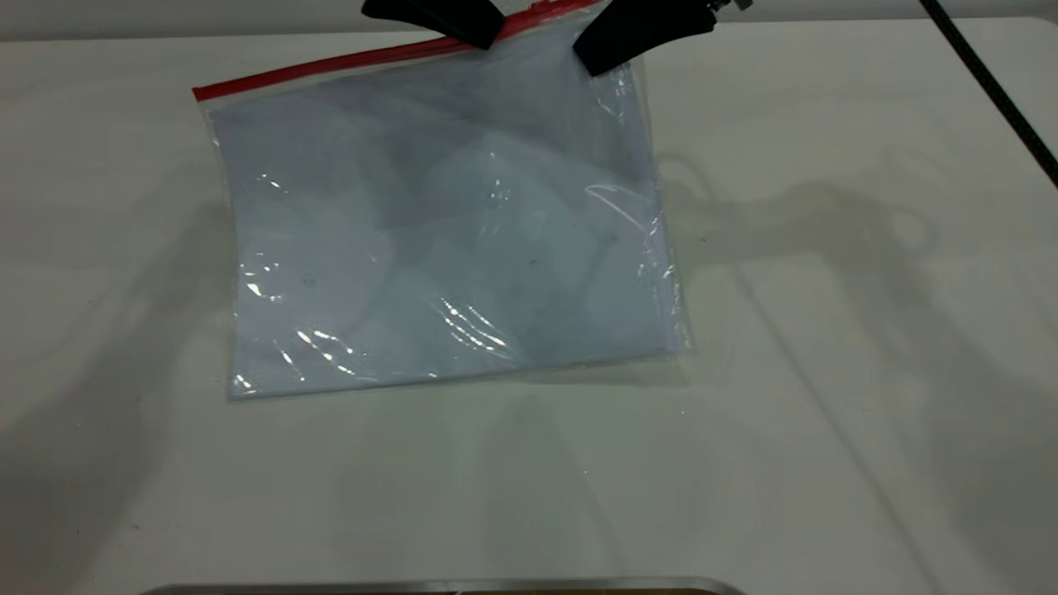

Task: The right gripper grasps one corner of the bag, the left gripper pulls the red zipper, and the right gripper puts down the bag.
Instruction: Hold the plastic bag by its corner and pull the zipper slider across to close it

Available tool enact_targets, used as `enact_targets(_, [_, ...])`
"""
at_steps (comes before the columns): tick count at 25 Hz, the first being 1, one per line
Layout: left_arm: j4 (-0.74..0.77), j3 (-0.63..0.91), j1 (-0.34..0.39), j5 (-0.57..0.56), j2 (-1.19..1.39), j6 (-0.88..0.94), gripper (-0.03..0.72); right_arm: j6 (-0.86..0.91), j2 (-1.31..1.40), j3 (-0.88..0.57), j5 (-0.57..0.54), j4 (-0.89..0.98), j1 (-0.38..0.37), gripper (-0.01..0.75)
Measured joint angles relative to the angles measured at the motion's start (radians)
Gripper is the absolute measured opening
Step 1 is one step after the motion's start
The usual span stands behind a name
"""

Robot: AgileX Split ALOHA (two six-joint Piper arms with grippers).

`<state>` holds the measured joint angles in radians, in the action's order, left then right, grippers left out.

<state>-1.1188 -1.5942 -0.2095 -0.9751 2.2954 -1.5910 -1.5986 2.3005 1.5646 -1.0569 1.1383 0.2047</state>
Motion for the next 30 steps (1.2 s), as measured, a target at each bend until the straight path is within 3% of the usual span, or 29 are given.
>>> enact_targets(7, [0.03,0.0,0.055,0.019,0.0,0.0,0.098,-0.004,0.0,0.0,-0.002,0.02,-0.055,0.033])
enact_targets(12, [-0.03,0.0,0.054,0.017,0.0,-0.003,0.115,-0.004,0.0,0.0,0.004,0.028,-0.053,0.033])
enact_targets(16, [-0.09,0.0,0.046,0.017,0.0,-0.018,0.197,-0.004,0.0,0.0,0.005,0.029,-0.031,0.033])
enact_targets(23, [-0.13,-0.028,0.026,-0.056,0.0,-0.023,0.425,-0.004,0.0,0.0,-0.004,0.03,0.006,0.033])
enact_targets(30, [-0.117,-0.029,-0.02,-0.056,0.012,-0.029,0.446,-0.011,0.0,0.0,-0.026,0.037,0.03,0.033])
